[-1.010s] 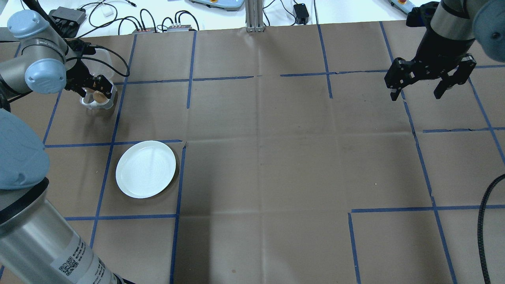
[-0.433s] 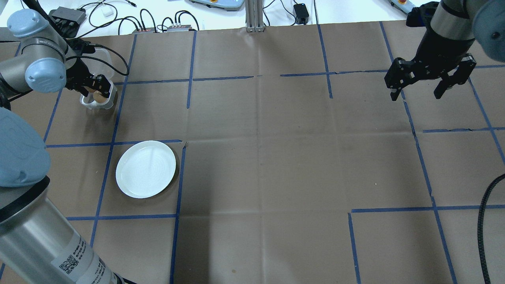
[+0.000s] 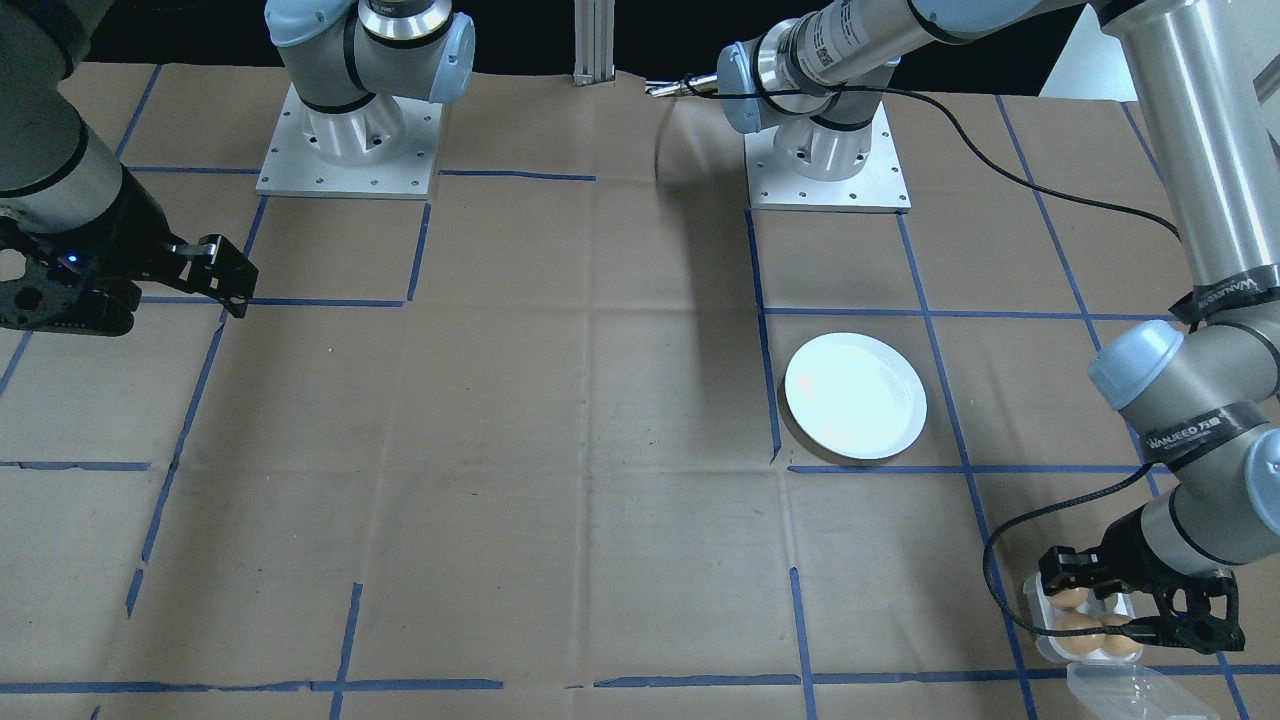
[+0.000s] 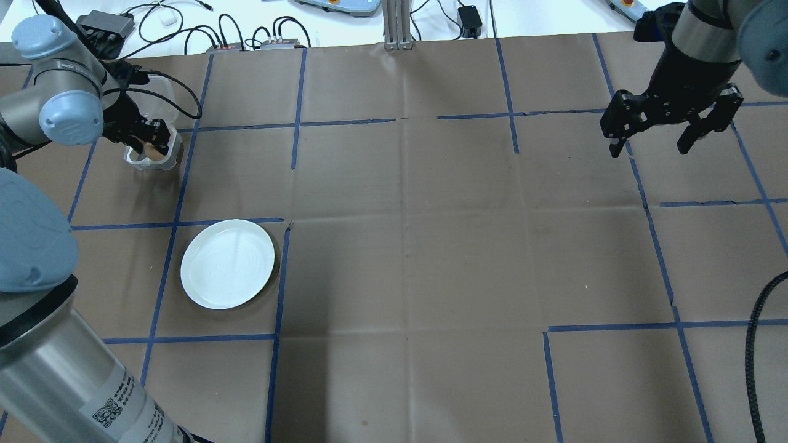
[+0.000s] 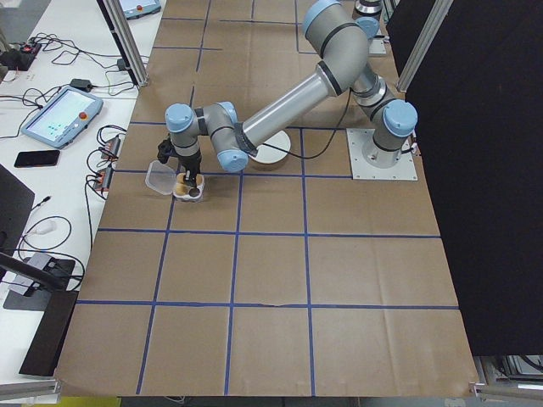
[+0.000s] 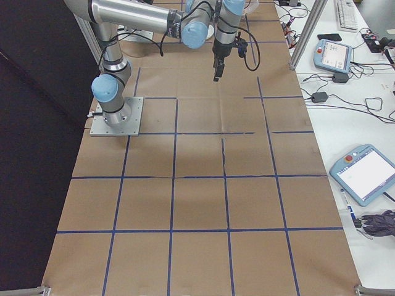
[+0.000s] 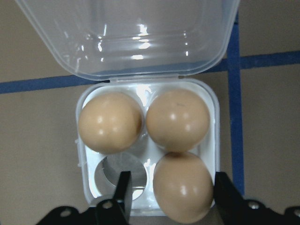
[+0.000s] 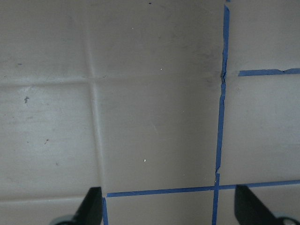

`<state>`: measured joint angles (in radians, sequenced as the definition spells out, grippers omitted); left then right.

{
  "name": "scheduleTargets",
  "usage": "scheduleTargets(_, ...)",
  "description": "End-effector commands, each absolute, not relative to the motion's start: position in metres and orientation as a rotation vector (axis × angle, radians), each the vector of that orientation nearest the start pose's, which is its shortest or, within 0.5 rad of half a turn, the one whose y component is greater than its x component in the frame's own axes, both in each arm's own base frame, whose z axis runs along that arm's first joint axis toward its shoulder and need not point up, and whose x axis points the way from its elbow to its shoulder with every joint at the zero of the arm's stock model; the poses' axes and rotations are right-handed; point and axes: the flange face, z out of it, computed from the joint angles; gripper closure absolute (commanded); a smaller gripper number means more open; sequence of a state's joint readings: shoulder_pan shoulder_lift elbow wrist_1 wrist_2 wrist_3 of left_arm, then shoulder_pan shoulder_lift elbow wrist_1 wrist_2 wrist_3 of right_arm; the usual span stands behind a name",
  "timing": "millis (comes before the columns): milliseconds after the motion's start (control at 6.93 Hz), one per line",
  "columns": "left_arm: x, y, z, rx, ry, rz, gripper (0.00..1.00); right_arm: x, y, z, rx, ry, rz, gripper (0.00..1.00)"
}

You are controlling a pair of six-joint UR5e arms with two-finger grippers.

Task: Place egg on plate

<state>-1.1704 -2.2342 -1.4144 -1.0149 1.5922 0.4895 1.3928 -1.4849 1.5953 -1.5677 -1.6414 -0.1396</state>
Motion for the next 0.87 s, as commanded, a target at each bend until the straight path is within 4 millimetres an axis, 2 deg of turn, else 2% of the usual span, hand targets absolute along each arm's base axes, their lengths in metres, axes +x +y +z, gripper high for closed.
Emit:
scheduleTargets(0, 0.156, -0.703, 0.215, 0.135, 3.096, -0.048, 0.50, 0.033, -0.528, 0.433, 0.055, 3.187, 0.194, 0.00)
scheduleTargets(144, 0.156, -0.704, 0.218, 0.134, 3.095, -0.052, 0.64, 0.033, -0.528, 0.433, 0.055, 3.187, 0.194, 0.00)
scheduleTargets(577, 0.155, -0.704, 0.226, 0.136, 3.090, -0.067, 0.89, 0.033, -0.528, 0.433, 0.055, 3.185, 0.196, 0.00)
scheduleTargets(722, 0.155, -0.704, 0.229, 0.137, 3.093, -0.057, 0.93, 0.033, -0.528, 0.433, 0.055, 3.187, 0.197, 0.00)
